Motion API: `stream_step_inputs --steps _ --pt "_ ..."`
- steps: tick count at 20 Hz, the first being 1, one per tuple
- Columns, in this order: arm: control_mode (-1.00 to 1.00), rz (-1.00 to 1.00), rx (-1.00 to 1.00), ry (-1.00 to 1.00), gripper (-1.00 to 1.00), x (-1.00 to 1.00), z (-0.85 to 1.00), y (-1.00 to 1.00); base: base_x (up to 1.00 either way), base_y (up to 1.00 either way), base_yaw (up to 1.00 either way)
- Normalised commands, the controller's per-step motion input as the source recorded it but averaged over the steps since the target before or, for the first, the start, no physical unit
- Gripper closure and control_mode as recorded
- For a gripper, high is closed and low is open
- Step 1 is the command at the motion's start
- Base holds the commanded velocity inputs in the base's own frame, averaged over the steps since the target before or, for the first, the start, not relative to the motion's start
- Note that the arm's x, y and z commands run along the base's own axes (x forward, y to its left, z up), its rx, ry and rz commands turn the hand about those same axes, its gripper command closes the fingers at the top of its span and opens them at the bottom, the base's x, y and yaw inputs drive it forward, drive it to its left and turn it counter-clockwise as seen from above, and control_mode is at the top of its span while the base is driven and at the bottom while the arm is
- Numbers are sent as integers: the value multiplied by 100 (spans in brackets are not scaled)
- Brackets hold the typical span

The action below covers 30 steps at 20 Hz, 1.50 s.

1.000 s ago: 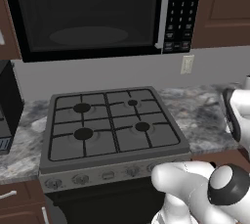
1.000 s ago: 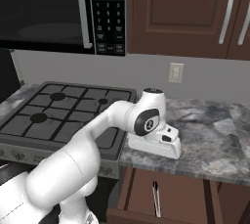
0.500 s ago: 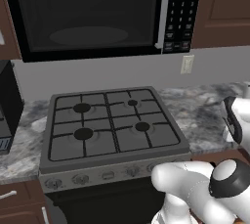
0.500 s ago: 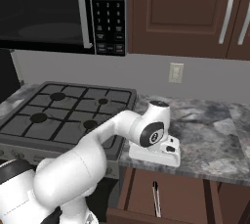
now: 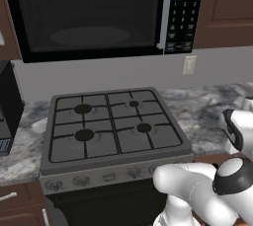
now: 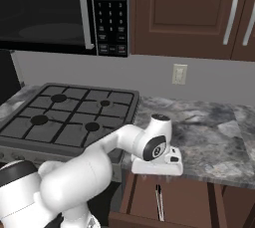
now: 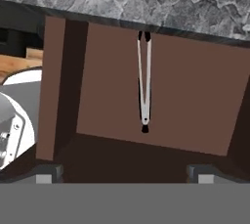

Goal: Take the tongs from the drawer on the right and place them on the dining counter next to the tray containing the hot dog.

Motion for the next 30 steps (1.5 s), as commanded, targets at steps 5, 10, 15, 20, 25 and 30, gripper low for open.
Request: stream_step_inputs --steps 5,10,15,20,25,30 --pt "-100 18 0 0 -100 0 -27 0 0 0 0" --pt "-100 8 0 0 -100 0 -15 0 0 0 0" --pt "-100 -1 2 0 -100 0 -36 0 0 0 0" --pt "-100 -7 3 0 -100 0 -37 0 0 0 0" --pt "-100 -7 0 -3 -100 13 -23 0 0 0 0" --pt "-100 -6 0 -9 -100 21 -13 0 0 0 0"
